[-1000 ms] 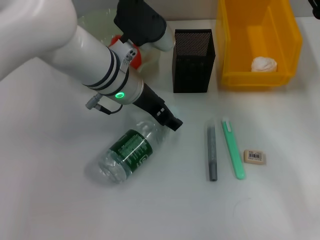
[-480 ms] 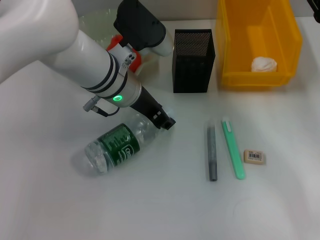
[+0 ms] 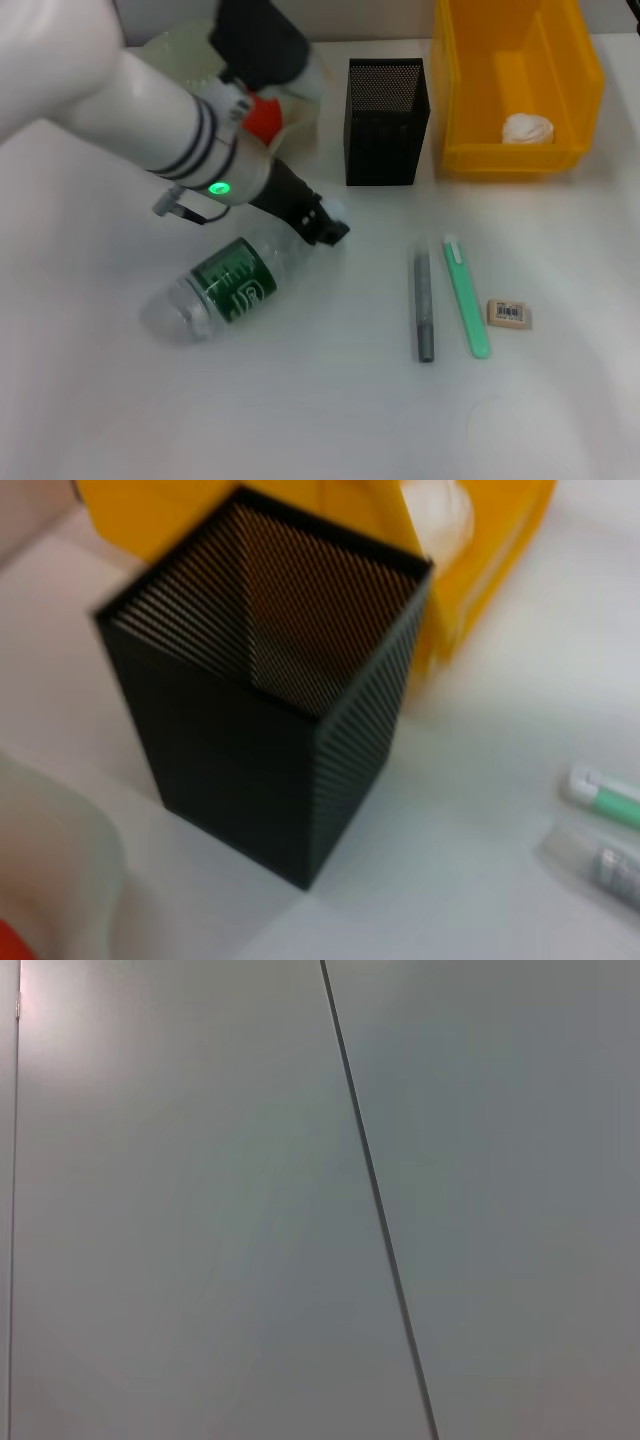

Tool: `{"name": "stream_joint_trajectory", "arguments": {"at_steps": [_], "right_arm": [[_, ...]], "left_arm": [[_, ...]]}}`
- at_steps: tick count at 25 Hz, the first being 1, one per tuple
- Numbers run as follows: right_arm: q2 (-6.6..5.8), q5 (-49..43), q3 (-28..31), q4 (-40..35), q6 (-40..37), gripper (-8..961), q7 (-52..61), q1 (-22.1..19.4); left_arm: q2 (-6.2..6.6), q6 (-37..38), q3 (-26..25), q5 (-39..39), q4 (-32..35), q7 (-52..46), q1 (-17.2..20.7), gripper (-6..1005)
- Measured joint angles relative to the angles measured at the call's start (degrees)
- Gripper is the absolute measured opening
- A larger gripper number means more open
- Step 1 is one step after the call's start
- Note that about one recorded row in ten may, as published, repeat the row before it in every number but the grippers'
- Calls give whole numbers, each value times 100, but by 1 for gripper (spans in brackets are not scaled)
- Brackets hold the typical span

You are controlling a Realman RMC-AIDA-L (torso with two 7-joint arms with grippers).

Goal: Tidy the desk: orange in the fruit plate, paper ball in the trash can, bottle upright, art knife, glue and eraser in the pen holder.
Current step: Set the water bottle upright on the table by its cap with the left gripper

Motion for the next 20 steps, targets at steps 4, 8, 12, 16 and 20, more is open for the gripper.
{"name": "stream_joint_trajectory", "arguments": {"at_steps": [4,8,12,16,20], "right_arm": [[0,4,7,-2,-6,755,0,22],[0,6,8,-3,-6,755,0,60],[0,7,-12,-3,-6,755,0,94],[0,7,-22,-3,-5,755,0,100],[0,7,-39,-3,-5,756,0,120]], "left_arm": [[26,250,-789,-603,440,703,530,435],[28,518,-1602,-1537,686,1625,1079,434],[35,672,-2126,-2455,729,2616,1595,434],[36,650,-2242,-2734,711,3005,1786,434],[36,640,-2315,-2932,660,3267,1951,434]]}}
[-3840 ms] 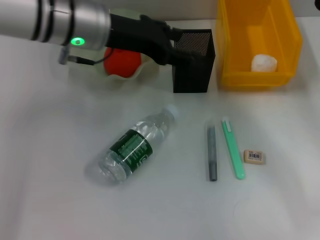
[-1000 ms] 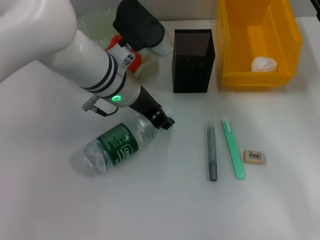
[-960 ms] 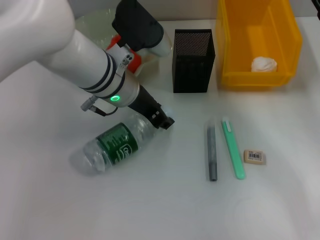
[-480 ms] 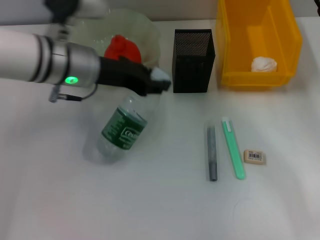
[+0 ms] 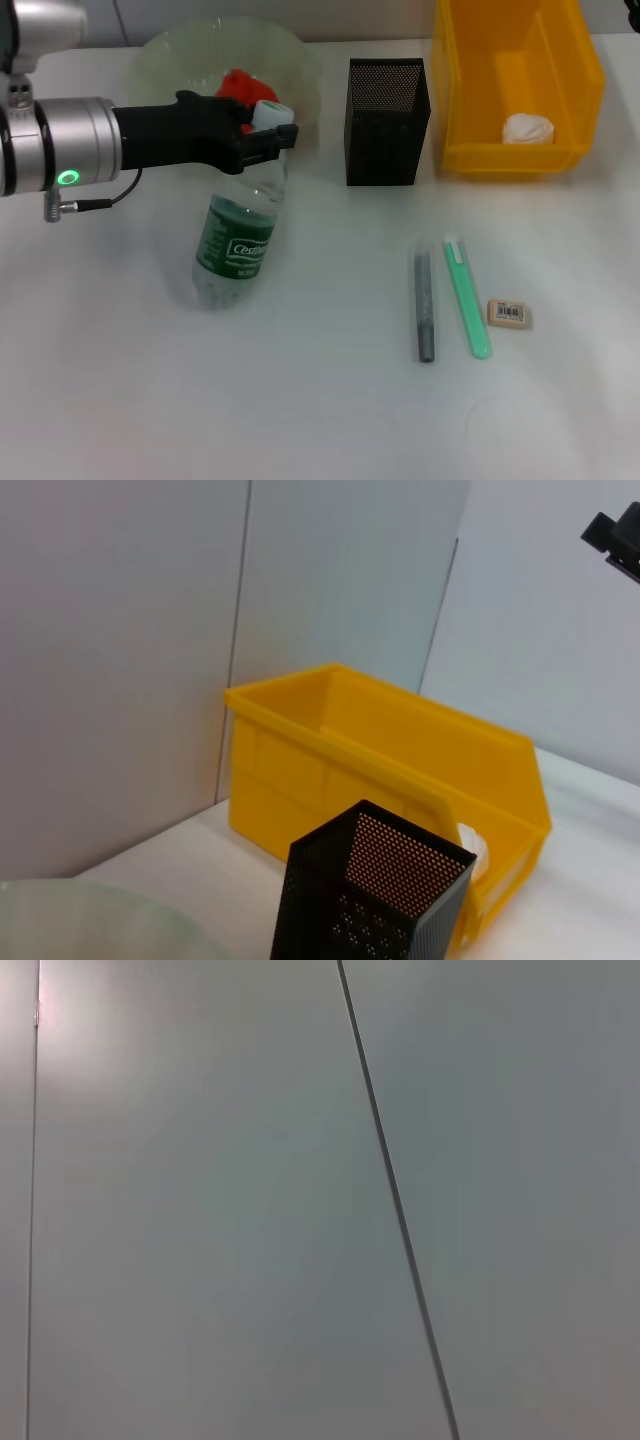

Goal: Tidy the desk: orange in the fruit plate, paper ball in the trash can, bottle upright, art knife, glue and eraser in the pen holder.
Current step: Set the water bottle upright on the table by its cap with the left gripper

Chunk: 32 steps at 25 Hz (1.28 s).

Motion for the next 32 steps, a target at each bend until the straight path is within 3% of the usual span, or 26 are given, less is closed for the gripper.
{"name": "stream_joint_trajectory", "arguments": {"at_steps": [9,32], "right_arm": [[0,0,-15,0,39,756,0,80],[0,-17,-15,53,55,755,0,137]], "left_arm": [[8,142,-79,-105,463,161,383,435],[17,310,-422,-115,740,399,518,447]]}}
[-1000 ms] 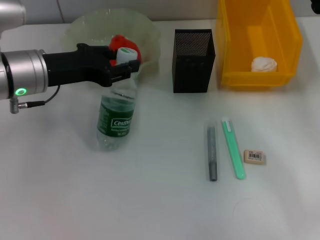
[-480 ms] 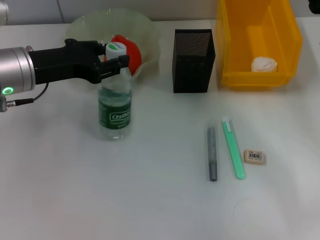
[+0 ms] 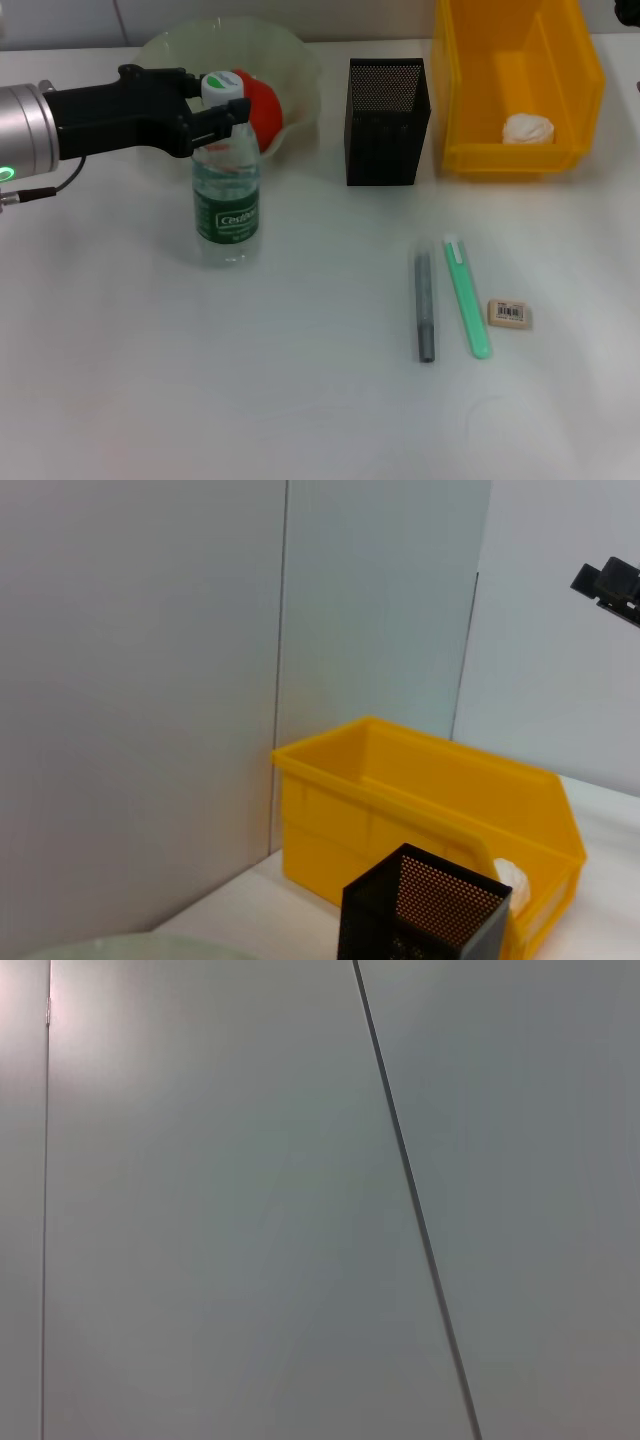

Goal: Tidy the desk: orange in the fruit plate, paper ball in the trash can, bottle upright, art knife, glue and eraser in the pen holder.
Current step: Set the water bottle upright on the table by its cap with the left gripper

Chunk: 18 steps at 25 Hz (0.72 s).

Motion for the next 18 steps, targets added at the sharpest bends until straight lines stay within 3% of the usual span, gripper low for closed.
{"name": "stream_joint_trajectory", "arguments": {"at_steps": [8,18], "right_arm": [[0,9,0,0,12,755,0,29],[0,11,0,0,17,756,0,62]], "left_arm": [[-4,-41,-80,2,39,392,54,458],[-23,-95,-253,-444,-481,1259,99,471]]}}
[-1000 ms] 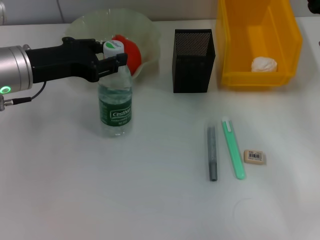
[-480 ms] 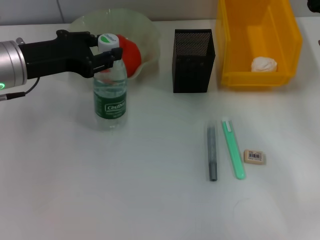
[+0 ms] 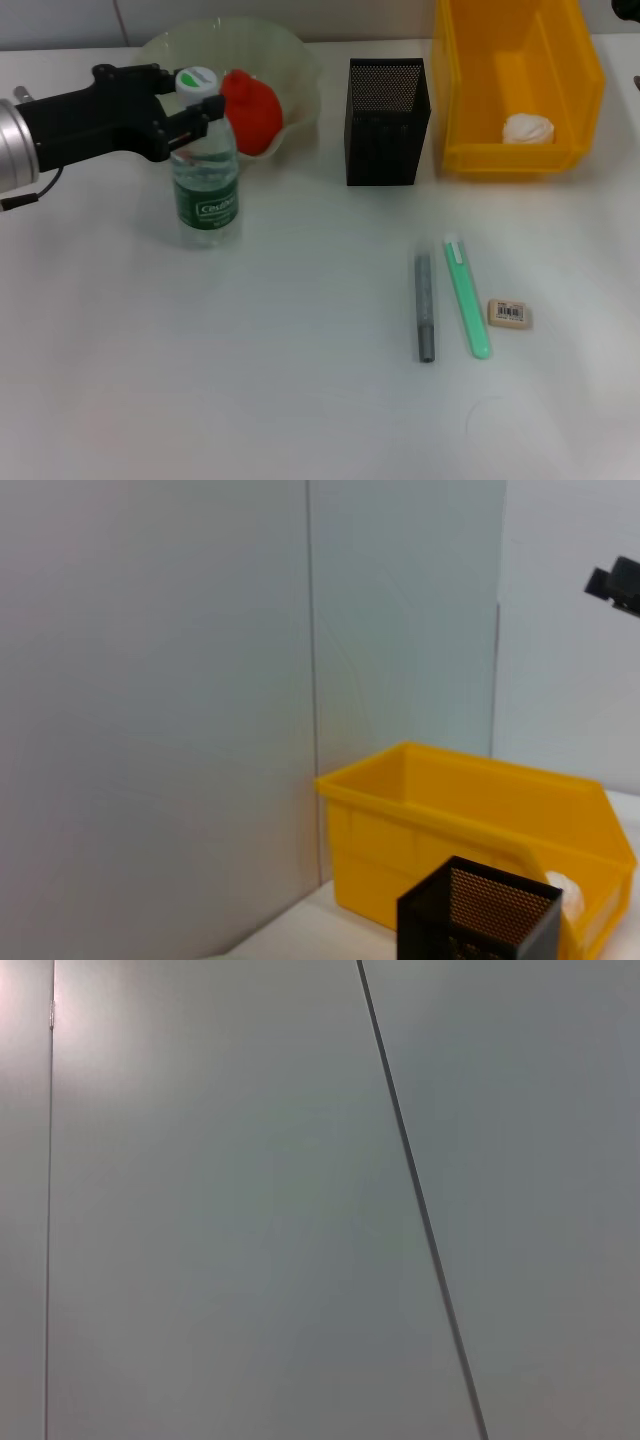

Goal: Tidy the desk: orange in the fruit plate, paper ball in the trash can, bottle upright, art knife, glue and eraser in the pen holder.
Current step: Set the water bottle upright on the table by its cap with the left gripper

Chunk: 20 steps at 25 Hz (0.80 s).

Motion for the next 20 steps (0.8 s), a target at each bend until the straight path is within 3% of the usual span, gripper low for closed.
{"name": "stream_joint_trajectory", "arguments": {"at_steps": [6,7,20], "right_arm": [[0,-1,0,0,0,756,0,43],[0,-9,0,4,0,756,0,58],[0,-30,0,9,113,755,0,121]], "left_arm": [[5,24,-144,-282,-205,303,57,479],[20,72,-265,-495,-479,472,91,480],[6,163,-333,-582,-760,644,91,497]]}}
